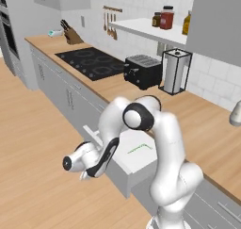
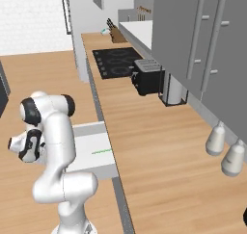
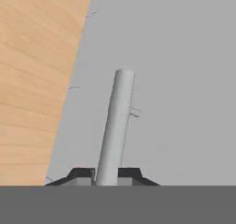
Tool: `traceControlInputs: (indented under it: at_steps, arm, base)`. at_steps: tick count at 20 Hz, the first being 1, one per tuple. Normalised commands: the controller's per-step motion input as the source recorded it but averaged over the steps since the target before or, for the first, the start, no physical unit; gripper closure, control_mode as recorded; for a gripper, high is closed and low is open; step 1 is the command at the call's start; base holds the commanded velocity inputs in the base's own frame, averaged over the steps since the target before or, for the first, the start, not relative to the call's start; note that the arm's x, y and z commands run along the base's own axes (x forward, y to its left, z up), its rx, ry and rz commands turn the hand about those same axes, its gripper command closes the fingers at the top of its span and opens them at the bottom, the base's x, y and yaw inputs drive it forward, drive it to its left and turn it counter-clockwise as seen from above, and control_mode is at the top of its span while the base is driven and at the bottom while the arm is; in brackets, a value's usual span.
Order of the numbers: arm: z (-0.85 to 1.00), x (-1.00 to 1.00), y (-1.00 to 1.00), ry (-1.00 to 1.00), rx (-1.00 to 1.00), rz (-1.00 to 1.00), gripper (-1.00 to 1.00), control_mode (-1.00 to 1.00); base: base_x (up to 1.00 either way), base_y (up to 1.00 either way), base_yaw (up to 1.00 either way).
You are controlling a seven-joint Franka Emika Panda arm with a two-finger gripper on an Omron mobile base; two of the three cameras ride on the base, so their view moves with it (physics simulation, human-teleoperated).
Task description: Take a straw from the drawer in front and place it inside the glass cup on the dining counter.
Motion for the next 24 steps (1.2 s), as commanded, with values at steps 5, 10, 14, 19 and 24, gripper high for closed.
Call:
traceControlInputs:
  at_steps: [5, 10, 14, 19, 24]
  arm:
    - [0.26, -0.61, 0.94, 0.20, 0.25, 0.16, -1.00, -1.00]
    - [0.62, -0.75, 0.33, 0.01, 0.23, 0.08, -1.00, -1.00]
    - [1.00, -0.44, -0.32, -0.12, 0.26, 0.00, -1.00, -1.00]
    - [1.00, 0.01, -0.56, 0.00, 0.30, -0.03, -1.00, -1.00]
    - [1.00, 0.51, -0.64, 0.18, 0.28, -0.11, -1.00, -1.00]
  base:
    - [0.00, 0.00, 0.00]
    - [0.00, 0.00, 0.00]
    - [0.00, 0.00, 0.00]
    - [0.00, 0.00, 0.00]
    - [0.00, 0.00, 0.00]
